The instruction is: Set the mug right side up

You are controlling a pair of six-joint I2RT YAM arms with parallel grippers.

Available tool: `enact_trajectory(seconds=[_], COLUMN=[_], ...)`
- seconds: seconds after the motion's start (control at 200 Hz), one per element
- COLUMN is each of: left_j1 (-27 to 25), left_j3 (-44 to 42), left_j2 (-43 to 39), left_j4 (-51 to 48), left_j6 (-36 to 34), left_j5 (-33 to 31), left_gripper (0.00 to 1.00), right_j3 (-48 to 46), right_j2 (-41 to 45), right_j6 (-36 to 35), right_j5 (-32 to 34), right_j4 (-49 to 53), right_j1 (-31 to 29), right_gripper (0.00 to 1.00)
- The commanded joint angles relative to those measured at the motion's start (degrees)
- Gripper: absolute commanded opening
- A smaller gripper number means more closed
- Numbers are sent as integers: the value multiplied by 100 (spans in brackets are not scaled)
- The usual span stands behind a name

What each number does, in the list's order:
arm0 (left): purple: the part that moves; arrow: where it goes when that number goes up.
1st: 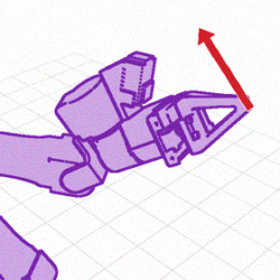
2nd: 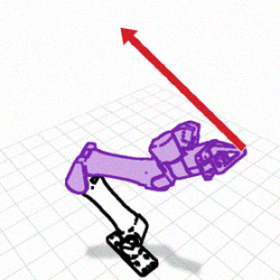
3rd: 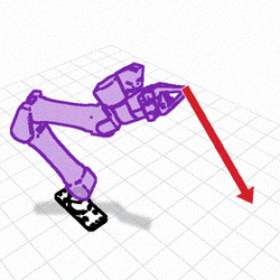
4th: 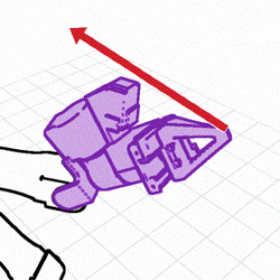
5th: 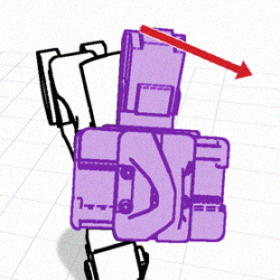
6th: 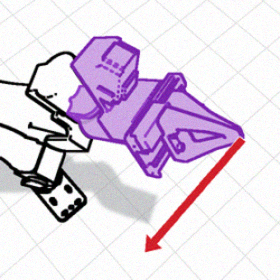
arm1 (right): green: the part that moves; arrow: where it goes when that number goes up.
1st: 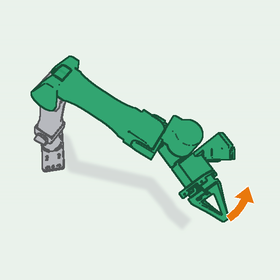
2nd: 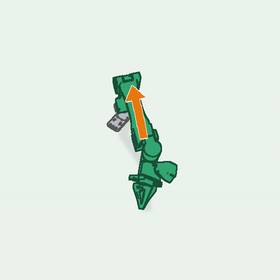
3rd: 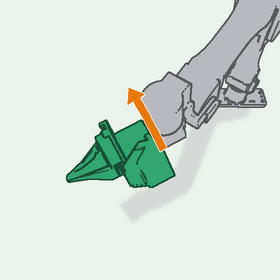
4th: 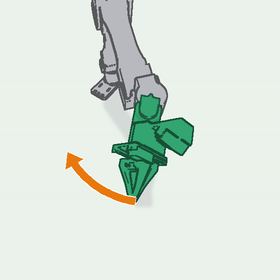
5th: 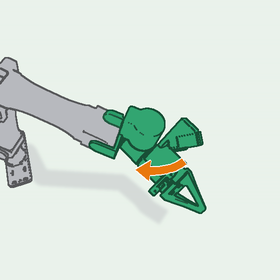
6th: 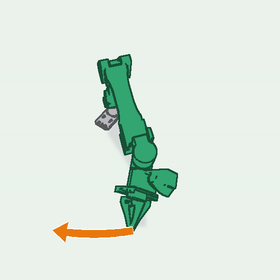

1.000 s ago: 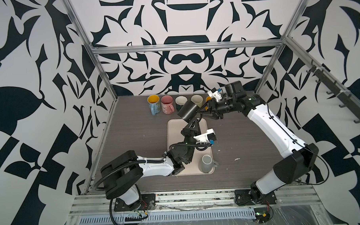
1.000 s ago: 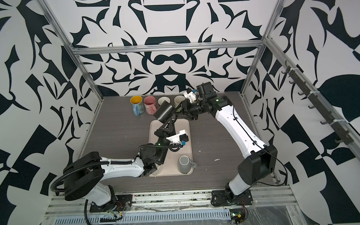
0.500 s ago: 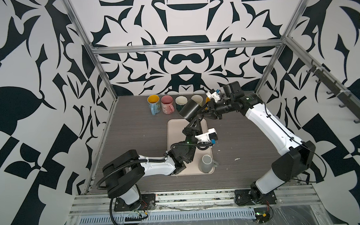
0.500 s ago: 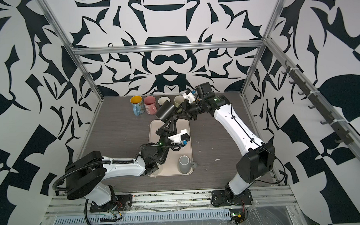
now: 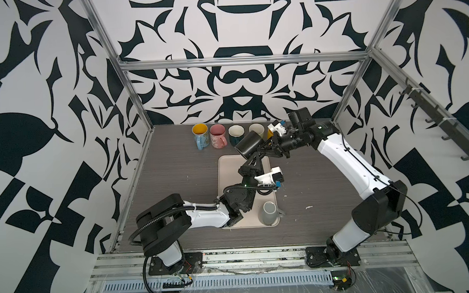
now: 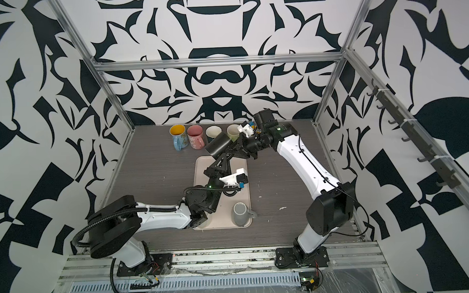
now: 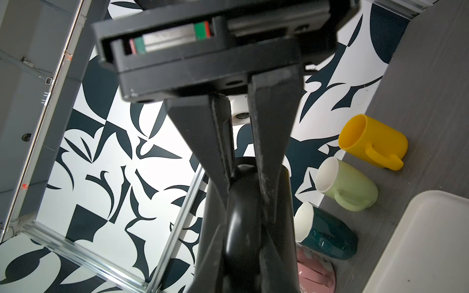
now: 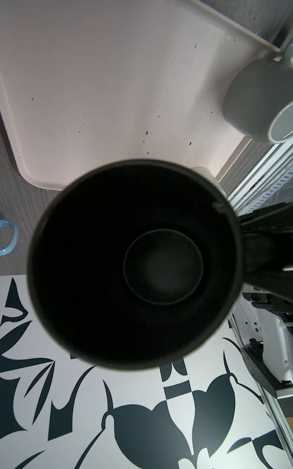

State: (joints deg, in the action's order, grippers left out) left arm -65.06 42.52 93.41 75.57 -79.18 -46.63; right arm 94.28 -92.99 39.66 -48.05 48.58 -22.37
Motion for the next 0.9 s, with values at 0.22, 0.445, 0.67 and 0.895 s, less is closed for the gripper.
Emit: enact_trajectory(seconds=[0.22, 0.445, 0.67, 0.895], left_j1=[-64, -67, -77, -112], left_j3=[476, 511, 495, 415], left_j2=[39, 117, 114, 117], left_j4=[704, 700, 705, 705], left_j6=[-292, -377, -405, -445], left_j5=[5, -112, -190, -237], left_gripper=[11, 32, 45, 52], right_j3=[-123, -346, -509, -656], right_j2=[367, 607, 733, 898], right_j6=[-31, 107, 258, 599], right_j5=[363, 463, 607, 752], right_j4=[-245, -597, -933, -1483], right_j1=[-74, -79, -65, -16], right_gripper=[0, 0, 0, 0])
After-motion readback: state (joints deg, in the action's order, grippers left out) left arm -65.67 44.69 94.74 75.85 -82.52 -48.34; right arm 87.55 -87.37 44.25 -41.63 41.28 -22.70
